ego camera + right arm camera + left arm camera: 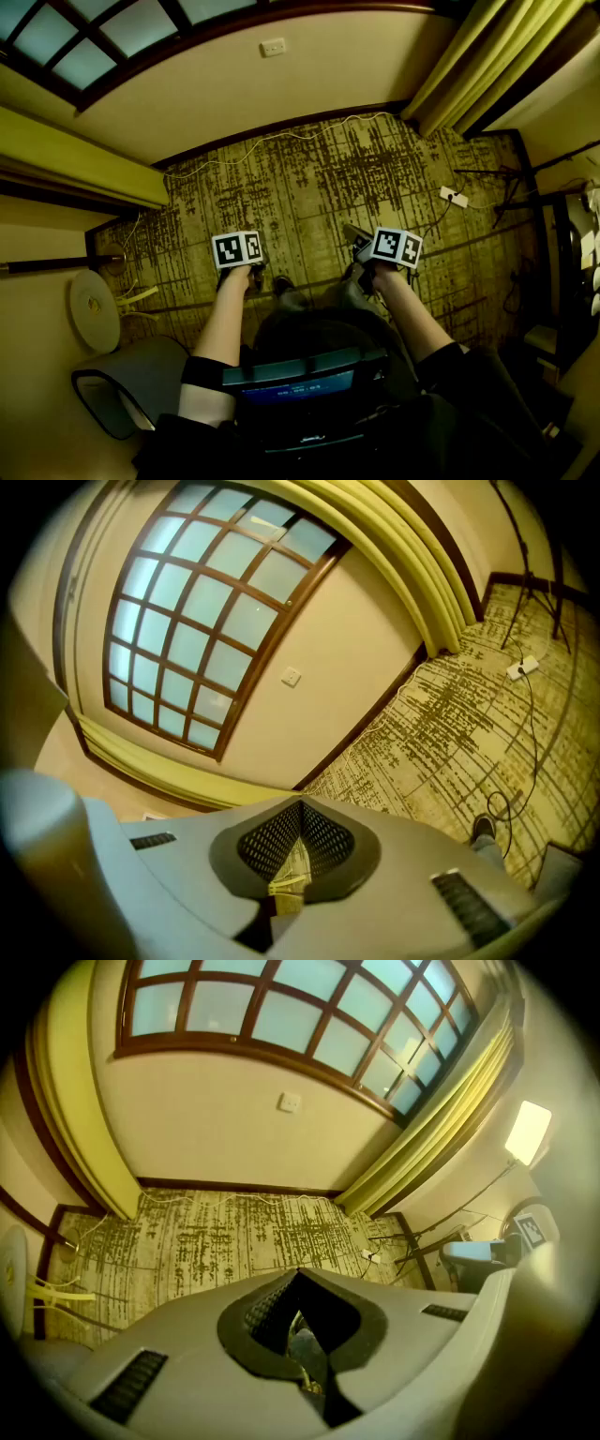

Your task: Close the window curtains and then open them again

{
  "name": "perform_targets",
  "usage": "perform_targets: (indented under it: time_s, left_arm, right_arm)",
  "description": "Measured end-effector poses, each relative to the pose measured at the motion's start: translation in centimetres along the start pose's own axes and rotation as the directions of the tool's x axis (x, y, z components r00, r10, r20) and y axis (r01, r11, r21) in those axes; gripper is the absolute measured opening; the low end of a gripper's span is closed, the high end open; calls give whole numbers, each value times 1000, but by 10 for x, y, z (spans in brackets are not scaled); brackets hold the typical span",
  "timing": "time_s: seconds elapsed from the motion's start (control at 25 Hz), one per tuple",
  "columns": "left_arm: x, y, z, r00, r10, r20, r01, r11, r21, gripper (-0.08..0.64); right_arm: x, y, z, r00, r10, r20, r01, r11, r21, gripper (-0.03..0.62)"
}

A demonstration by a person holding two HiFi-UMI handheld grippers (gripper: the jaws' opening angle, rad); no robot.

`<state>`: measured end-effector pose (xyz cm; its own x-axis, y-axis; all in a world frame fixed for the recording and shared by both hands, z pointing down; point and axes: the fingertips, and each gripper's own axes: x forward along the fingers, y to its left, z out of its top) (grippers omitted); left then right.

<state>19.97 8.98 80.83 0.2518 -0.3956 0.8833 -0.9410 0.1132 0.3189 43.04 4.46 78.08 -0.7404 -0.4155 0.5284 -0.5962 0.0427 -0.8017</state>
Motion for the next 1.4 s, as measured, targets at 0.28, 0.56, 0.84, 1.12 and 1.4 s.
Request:
perform_targets:
  time_s: [0.28, 0.56, 0.84, 1.12, 1.4]
  left_arm:
    - [-43, -3, 40, 986, -1, 166, -10, 998, 69, 0]
    - [-94, -14, 89, 932, -16, 361, -38, 989, 142, 0]
    - [-171, -34, 125, 809, -33, 587, -133, 962, 238, 0]
    - [-224, -37, 139, 738, -50, 673, -201, 936, 290, 0]
    - [-240, -30, 144, 717, -35, 696, -218, 937, 272, 0]
  right_arm:
    - [7, 41, 21, 1000, -15, -10, 12, 972, -234, 9]
    - [6, 84, 68, 998, -36, 56, 61, 842, -536, 9]
    - [-23, 160, 111, 980, -1, 198, 174, 480, -860, 14]
    - [-44, 190, 125, 969, 86, 233, 175, 429, -886, 12]
    - [-34, 202, 118, 973, 100, 207, 152, 392, -907, 12]
